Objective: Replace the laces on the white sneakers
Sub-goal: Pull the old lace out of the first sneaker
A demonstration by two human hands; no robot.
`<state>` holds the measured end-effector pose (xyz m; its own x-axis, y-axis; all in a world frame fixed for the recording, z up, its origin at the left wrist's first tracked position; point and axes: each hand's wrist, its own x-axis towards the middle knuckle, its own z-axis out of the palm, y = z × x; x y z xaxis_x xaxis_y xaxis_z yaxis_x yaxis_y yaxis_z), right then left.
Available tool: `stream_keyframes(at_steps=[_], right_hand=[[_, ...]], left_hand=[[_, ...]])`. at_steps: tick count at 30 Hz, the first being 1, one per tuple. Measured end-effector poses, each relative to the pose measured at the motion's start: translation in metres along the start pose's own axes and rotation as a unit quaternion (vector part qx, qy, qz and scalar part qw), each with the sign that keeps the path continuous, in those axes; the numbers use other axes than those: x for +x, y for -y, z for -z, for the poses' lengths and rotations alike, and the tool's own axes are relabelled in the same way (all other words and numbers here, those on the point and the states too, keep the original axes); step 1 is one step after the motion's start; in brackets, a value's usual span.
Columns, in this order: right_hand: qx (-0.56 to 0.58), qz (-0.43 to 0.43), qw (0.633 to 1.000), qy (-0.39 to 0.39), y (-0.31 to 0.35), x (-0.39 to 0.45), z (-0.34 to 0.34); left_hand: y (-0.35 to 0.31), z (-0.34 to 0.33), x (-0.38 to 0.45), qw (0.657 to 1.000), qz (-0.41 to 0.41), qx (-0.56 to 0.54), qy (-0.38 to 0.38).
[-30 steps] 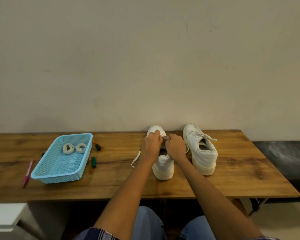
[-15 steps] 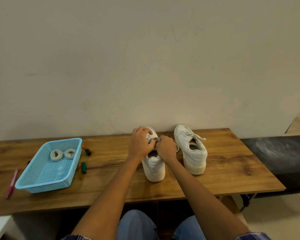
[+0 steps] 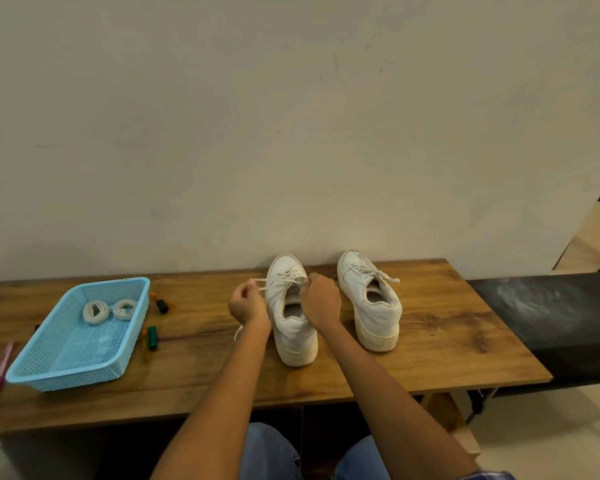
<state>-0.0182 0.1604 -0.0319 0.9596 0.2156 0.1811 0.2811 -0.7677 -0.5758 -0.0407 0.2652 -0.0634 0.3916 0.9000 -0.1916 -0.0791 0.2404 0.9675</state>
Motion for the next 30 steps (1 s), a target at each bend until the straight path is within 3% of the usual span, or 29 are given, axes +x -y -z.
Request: stream_keyframes(at_steps=[2,4,7,9,11,13,15,17,18,19,22,24,26,30], right_hand=[[0.0,-0.003,1.0,0.0,0.0,0.001,-0.001],[0.003,-0.007,1.0,0.0,-0.001,0.002,-0.001],[0.01,-0.014,1.0,0.004,-0.001,0.003,-0.002],[0.014,-0.017,1.0,0.007,-0.001,0.003,-0.002],[0.014,-0.018,1.0,0.009,0.0,0.003,-0.001],[0.013,-0.017,1.0,0.013,0.0,0.003,0.0],[0.015,-0.02,1.0,0.016,0.001,0.003,0.0],[0.02,-0.025,0.999,0.014,0.001,0.002,0.001],[0.023,-0.027,0.999,0.013,0.001,0.002,0.001],[0.024,-0.027,0.999,0.014,0.001,0.001,0.001],[0.027,-0.019,0.999,0.013,0.0,0.0,0.001],[0.029,-0.016,0.999,0.011,0.0,0.0,0.001],[0.03,-0.018,0.999,0.009,0.0,0.0,0.0],[0.028,-0.02,0.999,0.006,0.0,0.001,-0.001]], left_hand=[[0.004,0.007,0.009,0.999,0.046,0.029,-0.001],[0.002,0.01,0.013,0.991,0.023,0.132,0.024],[-0.016,0.009,0.01,0.96,-0.093,0.262,0.042],[-0.025,0.006,0.009,0.937,-0.221,0.255,0.092],[-0.031,0.003,0.005,0.885,-0.313,0.265,0.218],[-0.032,-0.001,0.002,0.796,-0.372,0.347,0.328],[-0.031,-0.005,0.001,0.721,-0.433,0.433,0.325],[-0.027,-0.01,-0.002,0.694,-0.462,0.475,0.281],[-0.024,-0.01,-0.004,0.701,-0.462,0.478,0.26],[-0.019,-0.011,-0.005,0.734,-0.446,0.453,0.24],[-0.016,-0.007,-0.016,0.887,-0.327,0.302,0.126],[-0.019,-0.003,-0.012,0.958,-0.205,0.201,0.031],[-0.025,0.004,0.003,0.982,-0.133,0.127,-0.033],[-0.039,0.011,0.024,0.976,-0.167,0.121,-0.063]])
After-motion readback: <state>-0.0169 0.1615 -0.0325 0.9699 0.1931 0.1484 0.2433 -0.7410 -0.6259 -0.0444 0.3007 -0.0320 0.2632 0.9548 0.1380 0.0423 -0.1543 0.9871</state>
